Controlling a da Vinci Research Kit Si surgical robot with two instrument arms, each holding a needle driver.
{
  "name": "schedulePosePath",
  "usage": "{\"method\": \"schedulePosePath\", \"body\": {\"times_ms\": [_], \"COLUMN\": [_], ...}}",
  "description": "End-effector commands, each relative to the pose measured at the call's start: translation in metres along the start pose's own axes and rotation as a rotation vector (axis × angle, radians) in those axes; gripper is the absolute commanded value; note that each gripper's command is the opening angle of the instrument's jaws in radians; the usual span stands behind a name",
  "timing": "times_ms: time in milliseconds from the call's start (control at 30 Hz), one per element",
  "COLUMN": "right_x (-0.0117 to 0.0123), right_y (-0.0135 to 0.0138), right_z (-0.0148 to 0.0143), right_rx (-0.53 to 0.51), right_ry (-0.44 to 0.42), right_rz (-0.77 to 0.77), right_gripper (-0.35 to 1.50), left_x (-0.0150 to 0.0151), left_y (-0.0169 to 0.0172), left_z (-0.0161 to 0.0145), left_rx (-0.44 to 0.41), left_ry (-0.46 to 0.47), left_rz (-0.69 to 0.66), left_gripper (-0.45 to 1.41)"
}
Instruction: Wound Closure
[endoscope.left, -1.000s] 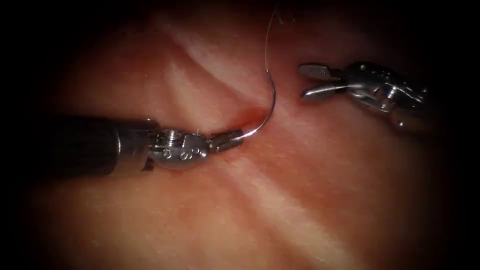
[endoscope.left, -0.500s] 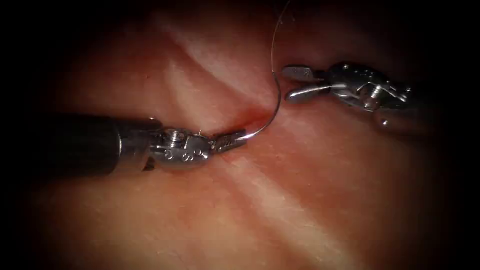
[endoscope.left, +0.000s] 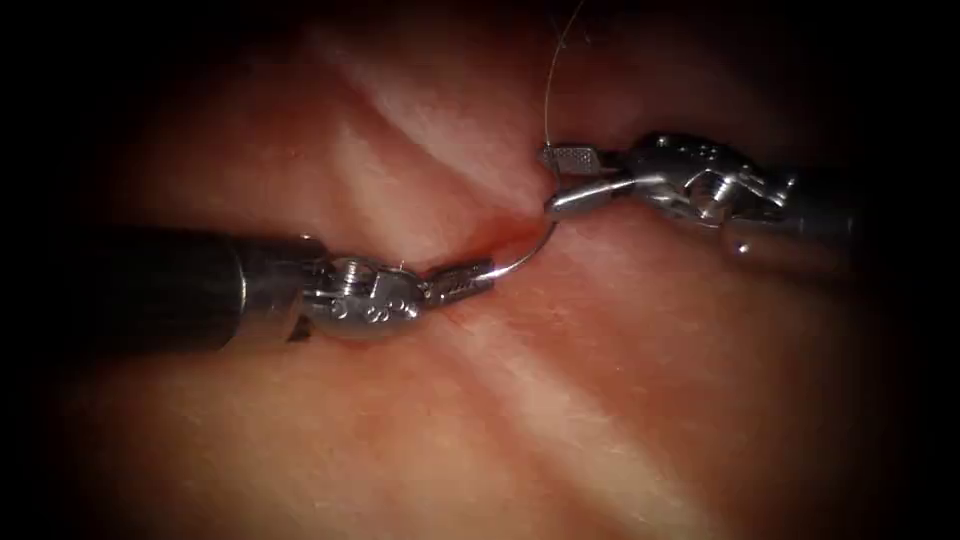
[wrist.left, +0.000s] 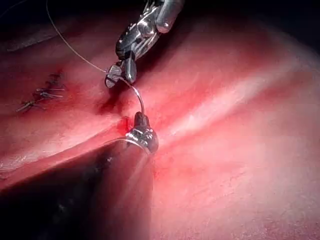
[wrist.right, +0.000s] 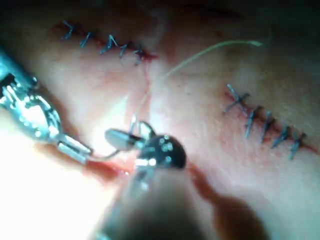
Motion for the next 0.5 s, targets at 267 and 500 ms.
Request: {"method": "schedulePosePath", "body": {"times_ms": [267, 500], "right_x": [0.0006, 0.0009], "right_y": [0.0008, 0.0007], "right_z": [0.0009, 0.0006], "right_rx": [0.01, 0.005], "right_ry": [0.0, 0.001], "right_rz": [-0.002, -0.051], "right_gripper": [-0.35, -0.35], "left_x": [0.0002, 0.0004], "left_y": [0.0, -0.0004], "left_z": [0.0006, 0.0007], "left_rx": [0.007, -0.006], "left_ry": [0.003, 0.024], "left_rz": [-0.003, -0.118], "left_gripper": [-0.45, 0.22]}}
